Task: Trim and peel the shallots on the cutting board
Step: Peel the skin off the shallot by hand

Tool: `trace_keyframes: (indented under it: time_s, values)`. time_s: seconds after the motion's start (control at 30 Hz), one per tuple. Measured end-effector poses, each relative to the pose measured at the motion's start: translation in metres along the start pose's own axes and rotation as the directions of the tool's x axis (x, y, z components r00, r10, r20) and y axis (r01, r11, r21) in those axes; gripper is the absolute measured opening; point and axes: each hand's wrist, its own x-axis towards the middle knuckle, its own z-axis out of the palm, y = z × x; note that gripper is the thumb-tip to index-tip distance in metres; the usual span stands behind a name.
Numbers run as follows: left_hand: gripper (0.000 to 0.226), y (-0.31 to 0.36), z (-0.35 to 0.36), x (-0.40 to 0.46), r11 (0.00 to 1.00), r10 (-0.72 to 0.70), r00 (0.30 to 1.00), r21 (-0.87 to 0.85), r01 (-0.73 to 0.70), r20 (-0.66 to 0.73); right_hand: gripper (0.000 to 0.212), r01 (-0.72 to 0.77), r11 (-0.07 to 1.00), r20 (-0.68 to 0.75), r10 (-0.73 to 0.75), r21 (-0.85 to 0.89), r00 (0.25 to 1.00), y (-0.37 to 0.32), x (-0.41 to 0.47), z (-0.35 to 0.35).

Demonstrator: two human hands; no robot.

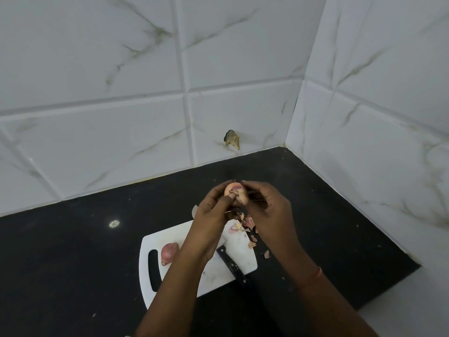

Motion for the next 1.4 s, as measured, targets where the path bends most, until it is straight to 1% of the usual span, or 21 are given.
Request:
trace_keyframes:
  time_s: [0.17,0.27,0.33,0.47,0.53,0.6,0.73,0.77,0.83,0.87,0.9,0.93,1.0,1.03,1.1,1.13,1.2,1.23,1.27,1.33,1.4]
  values:
    - [0.036,-0.003,0.002,-0.002,0.994,0.072,0.997,0.083,-0.072,-0.002,0.024,-0.011,1.000,-0.094,0.013,0.026,0.995,-0.002,-0.004,0.004]
    - [0.037,-0.004,0.003,-0.002,0.994,0.086,0.996,0.075,-0.084,-0.027,0.018,0.021,1.000,-0.128,-0.020,0.005,0.992,-0.004,-0.006,0.004]
    - [0.039,-0.004,0.003,-0.001,0.995,0.071,0.996,0.068,-0.067,-0.058,0.013,0.028,0.999,-0.129,-0.030,-0.014,0.991,-0.005,-0.006,0.003]
    - [0.033,-0.005,0.005,-0.002,0.999,0.020,0.994,-0.027,-0.023,-0.106,0.014,0.020,0.999,-0.165,-0.027,-0.046,0.986,-0.006,-0.003,0.000]
    - [0.028,-0.004,0.008,-0.003,0.998,0.012,0.995,-0.054,-0.017,-0.095,0.011,-0.011,0.999,-0.162,0.004,-0.043,0.987,-0.004,-0.001,-0.002]
    - [0.023,-0.002,0.009,-0.004,0.994,0.006,0.997,-0.107,-0.013,-0.072,0.009,-0.075,0.997,-0.146,0.072,-0.012,0.987,-0.004,0.000,-0.002]
    - [0.028,0.003,0.010,-0.003,0.978,-0.054,0.998,-0.203,0.047,-0.025,0.007,-0.267,0.949,-0.139,0.291,0.167,0.947,-0.005,0.002,0.000]
    - [0.029,0.004,0.010,-0.002,0.968,-0.075,0.997,-0.241,0.065,-0.031,0.008,-0.312,0.915,-0.129,0.352,0.254,0.927,-0.005,0.002,0.000]
    - [0.030,0.005,0.009,-0.001,0.935,-0.134,0.990,-0.338,0.108,-0.053,0.013,-0.388,0.757,-0.071,0.494,0.526,0.867,-0.008,0.004,-0.001]
    - [0.030,0.006,0.009,-0.001,0.916,-0.160,0.986,-0.381,0.129,-0.049,0.016,-0.398,0.690,-0.057,0.536,0.604,0.843,-0.009,0.005,-0.002]
    - [0.031,0.006,0.008,-0.001,0.899,-0.181,0.983,-0.413,0.148,-0.042,0.018,-0.402,0.682,-0.068,0.551,0.611,0.832,-0.008,0.005,-0.003]
    - [0.032,0.005,0.009,-0.001,0.886,-0.199,0.979,-0.433,0.164,-0.037,0.019,-0.407,0.700,-0.078,0.550,0.587,0.832,-0.008,0.006,-0.004]
    - [0.032,0.004,0.009,-0.002,0.871,-0.225,0.974,-0.455,0.185,-0.034,0.014,-0.430,0.799,-0.093,0.509,0.420,0.856,0.001,0.005,-0.005]
    - [0.032,0.004,0.010,-0.002,0.867,-0.230,0.972,-0.461,0.189,-0.034,0.019,-0.436,0.844,-0.090,0.483,0.312,0.871,0.004,0.004,-0.005]
    - [0.032,0.003,0.011,-0.001,0.865,-0.226,0.973,-0.467,0.183,-0.039,0.030,-0.420,0.890,-0.077,0.438,0.176,0.896,0.008,0.003,-0.002]
    - [0.031,0.004,0.011,-0.001,0.866,-0.222,0.974,-0.468,0.175,-0.046,0.029,-0.382,0.913,-0.066,0.394,0.146,0.917,0.007,0.003,0.000]
    - [0.031,0.004,0.012,-0.001,0.875,-0.208,0.976,-0.458,0.156,-0.065,0.017,-0.272,0.953,-0.056,0.281,0.132,0.958,0.000,0.001,0.003]
    - [0.031,0.003,0.012,0.000,0.882,-0.203,0.976,-0.448,0.149,-0.076,0.016,-0.217,0.969,-0.054,0.224,0.120,0.973,-0.002,-0.001,0.005]
    - [0.031,0.003,0.012,0.000,0.885,-0.200,0.976,-0.443,0.144,-0.083,0.018,-0.158,0.983,-0.059,0.163,0.092,0.985,-0.004,-0.002,0.007]
    - [0.032,0.002,0.014,-0.001,0.883,-0.194,0.977,-0.450,0.136,-0.084,0.016,-0.044,0.999,-0.091,0.044,-0.001,0.995,-0.003,-0.004,0.008]
    - [0.040,0.002,0.014,-0.001,0.885,-0.175,0.982,-0.448,0.123,-0.076,0.010,0.026,0.997,-0.112,-0.034,-0.073,0.993,0.000,-0.004,0.009]
